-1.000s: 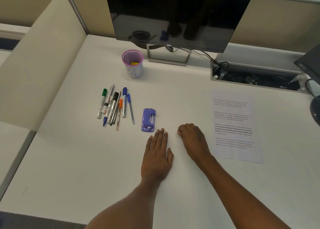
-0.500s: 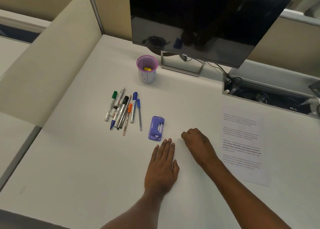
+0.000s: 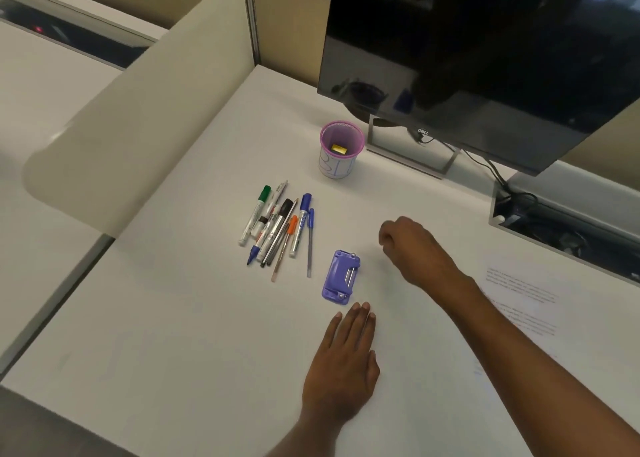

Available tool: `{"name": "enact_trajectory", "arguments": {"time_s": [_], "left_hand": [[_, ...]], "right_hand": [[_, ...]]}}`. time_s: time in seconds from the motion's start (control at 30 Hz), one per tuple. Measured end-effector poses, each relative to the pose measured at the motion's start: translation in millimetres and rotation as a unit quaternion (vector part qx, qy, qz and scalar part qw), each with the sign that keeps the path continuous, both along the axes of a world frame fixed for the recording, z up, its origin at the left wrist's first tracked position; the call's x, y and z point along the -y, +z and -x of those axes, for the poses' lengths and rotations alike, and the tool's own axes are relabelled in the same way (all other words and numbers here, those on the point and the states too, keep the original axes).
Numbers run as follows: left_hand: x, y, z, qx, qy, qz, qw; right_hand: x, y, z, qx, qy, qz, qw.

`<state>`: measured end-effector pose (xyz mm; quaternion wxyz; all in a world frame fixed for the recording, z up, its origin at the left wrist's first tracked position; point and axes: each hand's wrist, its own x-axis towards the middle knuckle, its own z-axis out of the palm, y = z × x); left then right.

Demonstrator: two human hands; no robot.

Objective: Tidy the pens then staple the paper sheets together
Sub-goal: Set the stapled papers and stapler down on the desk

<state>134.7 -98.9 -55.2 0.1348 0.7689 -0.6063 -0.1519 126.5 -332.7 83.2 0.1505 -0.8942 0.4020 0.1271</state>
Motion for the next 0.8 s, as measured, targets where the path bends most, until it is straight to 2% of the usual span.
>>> {"name": "enact_trajectory", "arguments": {"time_s": [0.17,0.33,0.53,0.7,0.8], "left_hand": [[0,5,-2,-0.002,-0.003,-0.008,1.000],[1,7,-3,0.002,-0.010,-0.018,1.000],[1,8,-4,0.009,-0.015,-0.026,1.000],[2,12,-5,0.000,-0.009,-0.030,0.999],[0,12,-2,-0.009,-0.008,-0.013,1.000]], "right_hand": [[52,32,-72,0.183,-0.040,0.036,0.982],[87,37,-129,0.259,-0.072,0.058,0.962],[114,12,-155,0.164,-0.073,0.029,0.983],[117,4,-161,0.069,-0.047,0.045,0.995],[106,0,-152,0.066,0.032,0.128,0.989]]}}
